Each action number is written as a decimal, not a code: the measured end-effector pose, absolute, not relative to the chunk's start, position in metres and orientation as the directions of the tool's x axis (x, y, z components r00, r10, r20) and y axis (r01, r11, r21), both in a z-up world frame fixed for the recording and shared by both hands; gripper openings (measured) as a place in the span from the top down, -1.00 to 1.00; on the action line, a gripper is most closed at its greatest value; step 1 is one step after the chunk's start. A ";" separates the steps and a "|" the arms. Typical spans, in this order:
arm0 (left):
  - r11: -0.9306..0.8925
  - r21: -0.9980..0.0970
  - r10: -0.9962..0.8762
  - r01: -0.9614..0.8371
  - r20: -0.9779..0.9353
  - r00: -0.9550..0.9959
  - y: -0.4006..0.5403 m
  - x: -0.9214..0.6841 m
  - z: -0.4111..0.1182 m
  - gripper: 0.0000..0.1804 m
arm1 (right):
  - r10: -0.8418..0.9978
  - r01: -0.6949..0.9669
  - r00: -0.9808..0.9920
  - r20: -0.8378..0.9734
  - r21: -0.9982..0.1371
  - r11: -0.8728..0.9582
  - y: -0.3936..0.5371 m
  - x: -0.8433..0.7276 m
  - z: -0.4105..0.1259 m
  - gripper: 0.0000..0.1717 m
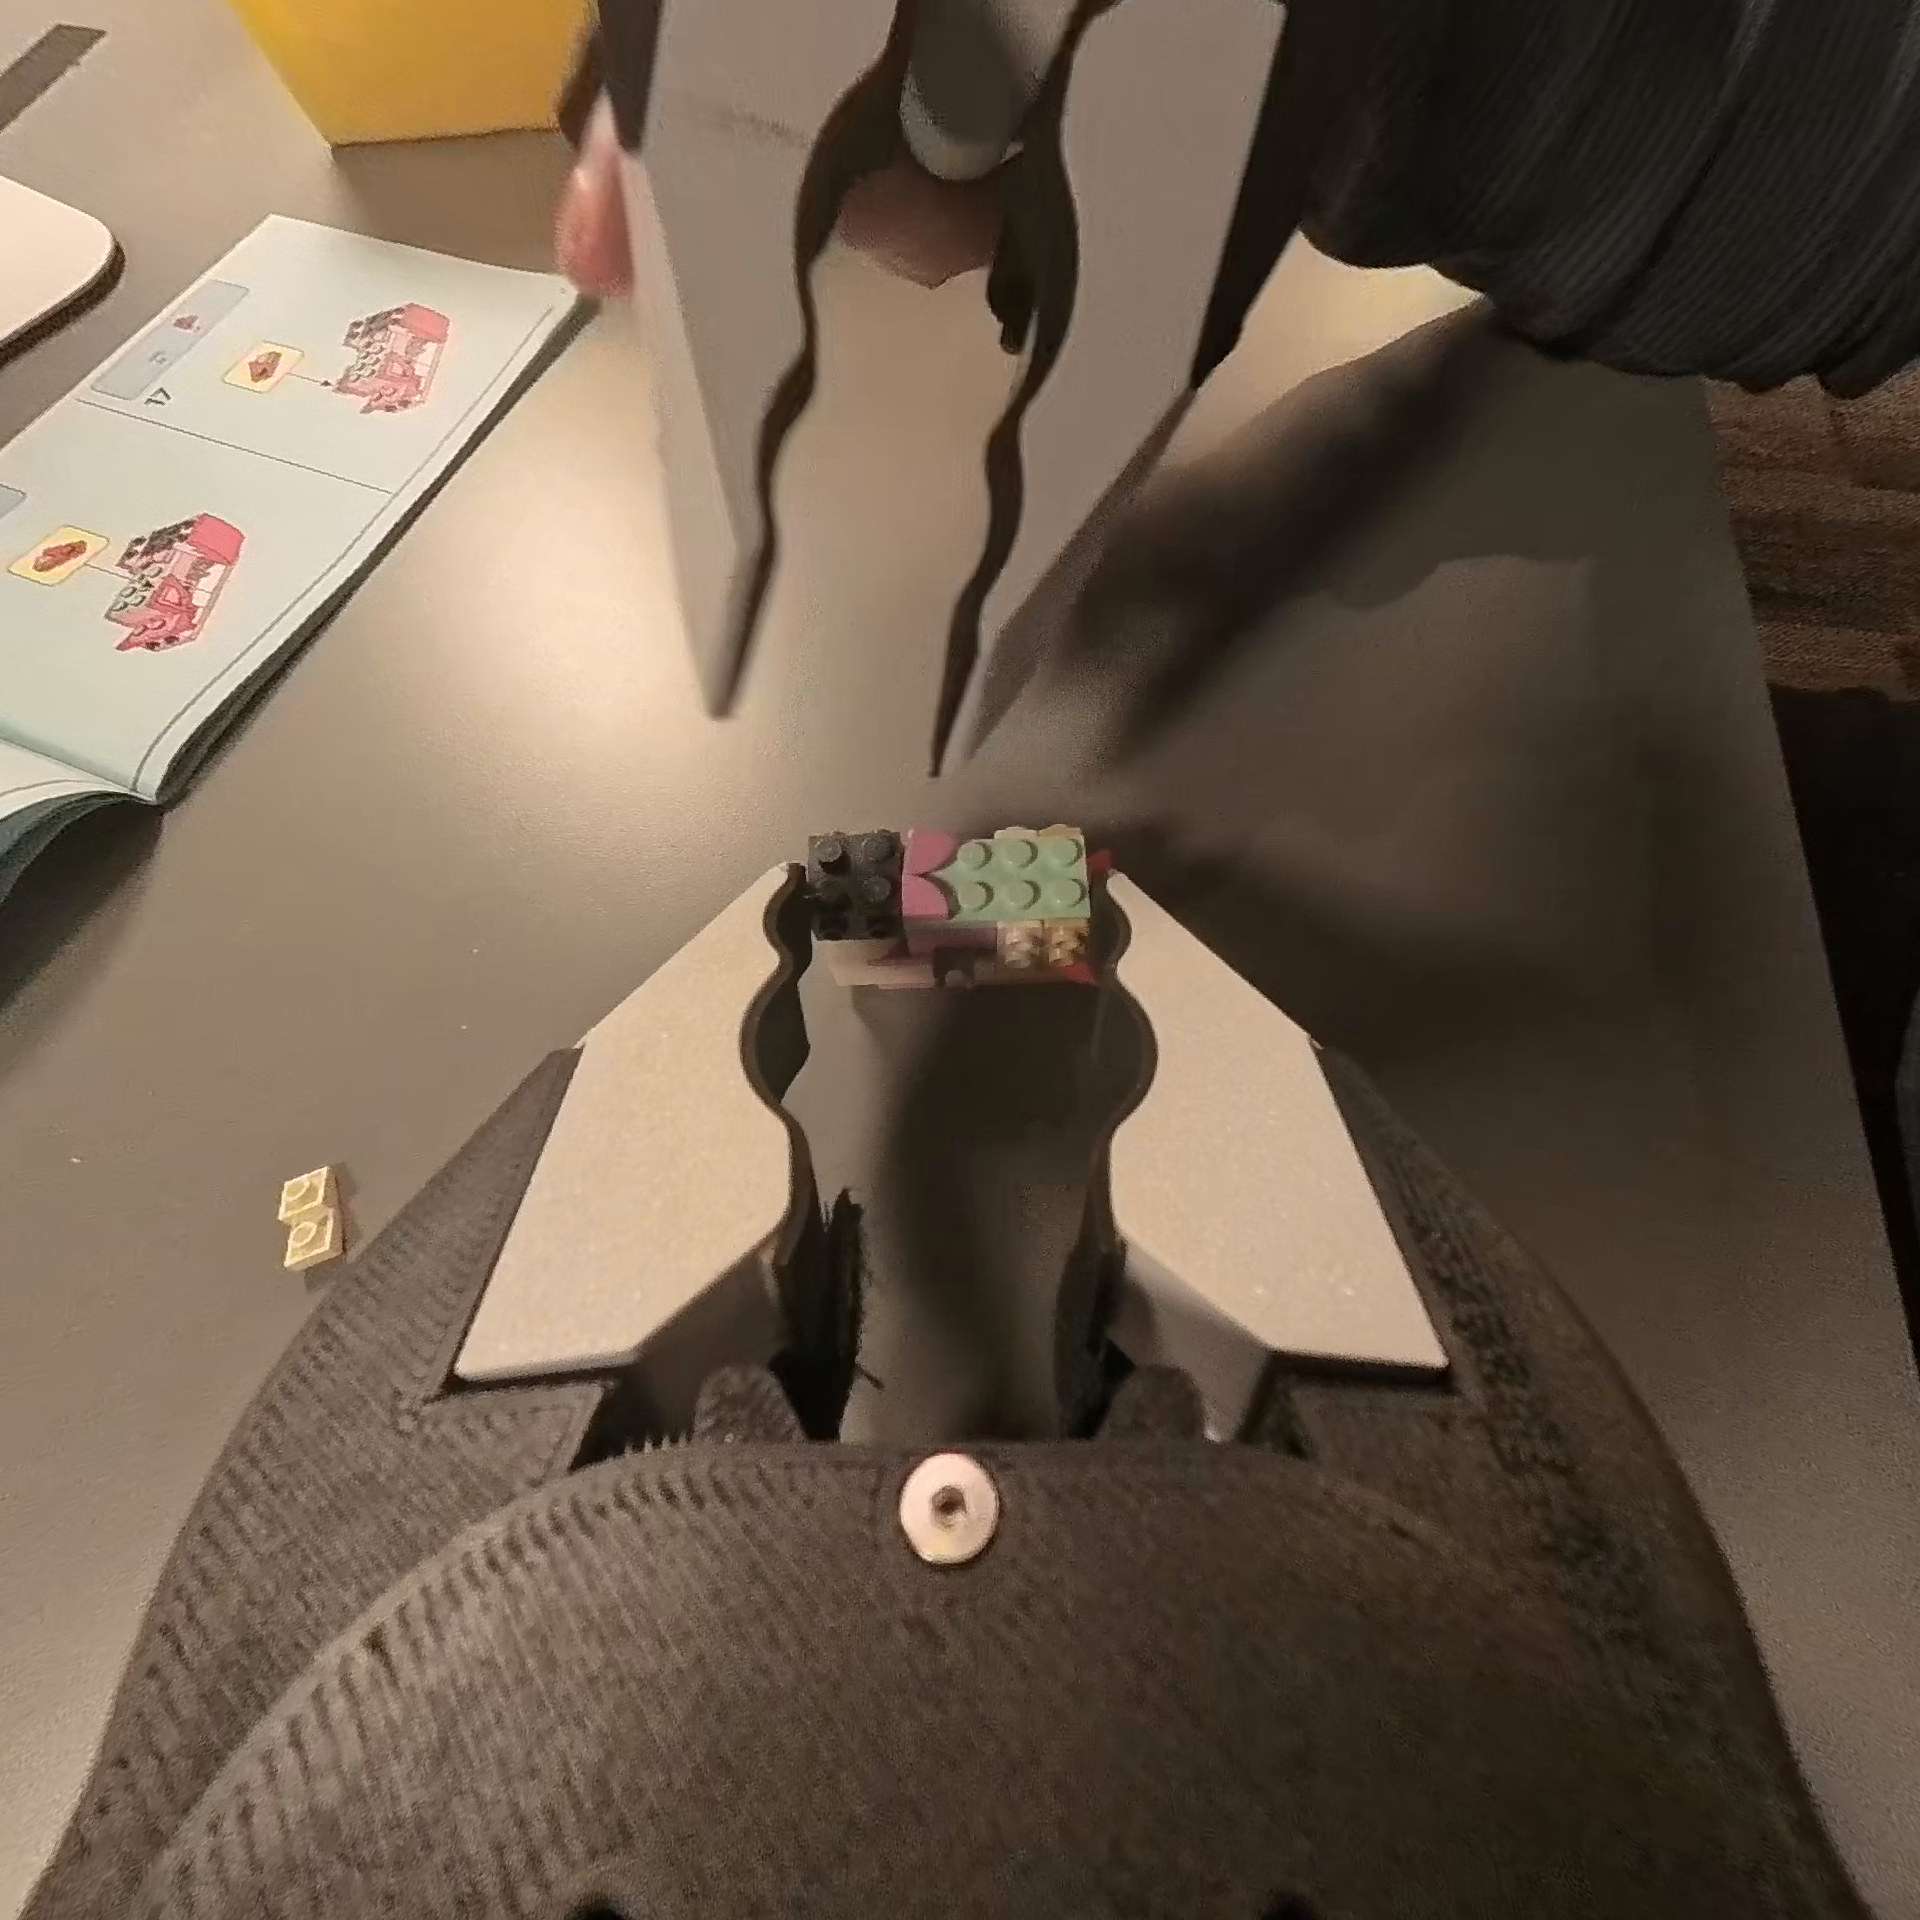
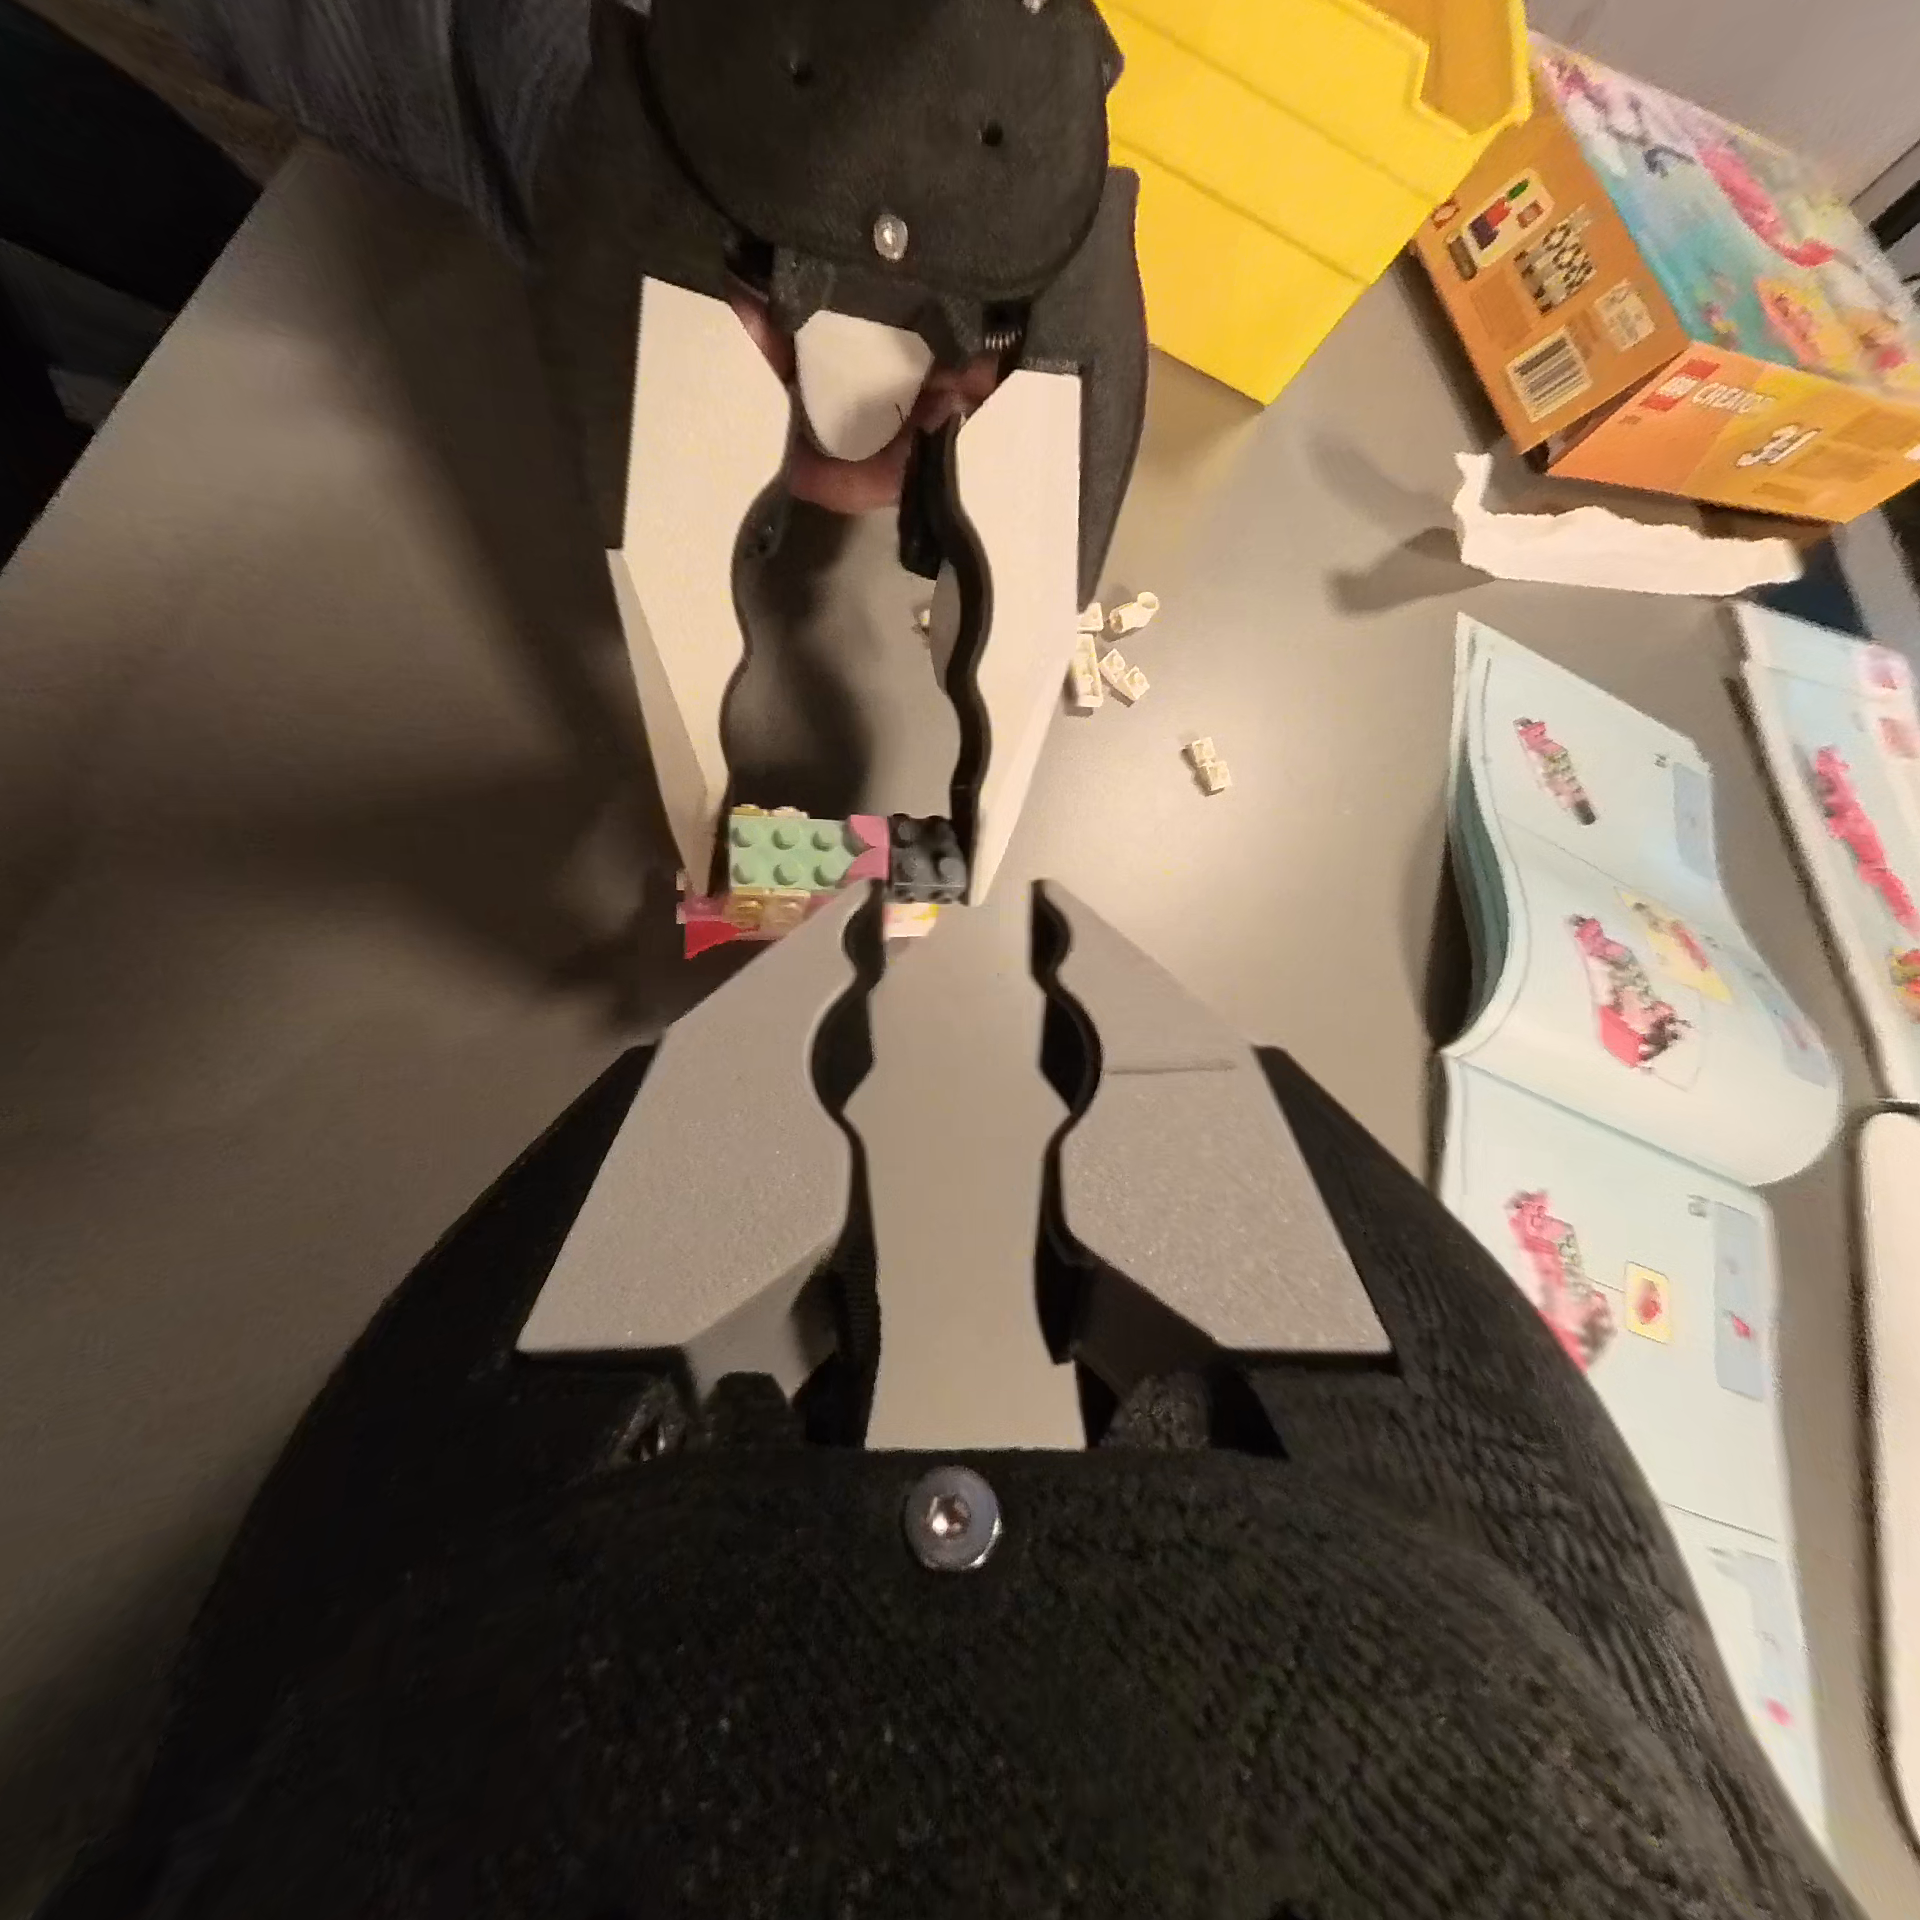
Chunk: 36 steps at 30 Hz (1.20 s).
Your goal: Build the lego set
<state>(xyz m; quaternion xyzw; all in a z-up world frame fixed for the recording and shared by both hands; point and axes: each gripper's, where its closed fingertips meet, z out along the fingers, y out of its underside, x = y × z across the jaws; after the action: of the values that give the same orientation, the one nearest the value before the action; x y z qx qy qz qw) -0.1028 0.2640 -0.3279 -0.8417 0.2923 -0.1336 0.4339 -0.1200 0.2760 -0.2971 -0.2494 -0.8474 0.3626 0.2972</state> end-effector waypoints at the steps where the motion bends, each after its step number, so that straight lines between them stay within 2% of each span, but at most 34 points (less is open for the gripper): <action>1: -0.455 -0.809 -0.609 -0.372 -0.022 0.793 0.264 -0.103 -0.328 0.41 | 0.632 0.182 -0.679 0.373 -0.748 0.638 0.278 -0.122 -0.296 0.54; 4: -0.470 -0.809 -0.620 -0.352 0.019 0.784 0.261 -0.103 -0.327 0.41 | 0.549 0.108 -0.630 0.550 -0.637 0.763 0.280 -0.124 -0.301 0.26; 9: -0.466 -0.834 -0.638 -0.297 0.084 0.766 0.258 -0.104 -0.316 0.41 | 0.369 -0.057 -0.559 0.742 -0.479 0.876 0.264 -0.117 -0.314 0.05; 15: -0.462 -0.862 -0.655 -0.209 0.172 0.736 0.256 -0.103 -0.305 0.41 | 0.277 -0.186 -0.424 0.862 -0.382 0.905 0.249 -0.117 -0.308 0.13; 20: -0.470 -0.870 -0.668 -0.145 0.243 0.704 0.254 -0.101 -0.300 0.41 | 0.175 -0.238 -0.309 0.935 -0.254 0.937 0.246 -0.117 -0.302 0.43; 23: -0.468 -0.876 -0.672 -0.117 0.267 0.691 0.254 -0.100 -0.296 0.42 | 0.129 -0.240 -0.281 0.951 -0.200 0.950 0.247 -0.118 -0.303 0.51; 36: -0.461 -0.886 -0.675 -0.054 0.311 0.669 0.254 -0.100 -0.288 0.42 | 0.142 -0.226 -0.281 0.949 -0.210 0.951 0.248 -0.119 -0.295 0.59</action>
<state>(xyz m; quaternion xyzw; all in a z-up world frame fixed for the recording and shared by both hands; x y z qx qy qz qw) -0.0996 0.2537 -0.2884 -0.7867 0.2316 -0.3342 0.4644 -0.1191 0.2477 -0.2954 0.0267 -0.7853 0.1538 0.5991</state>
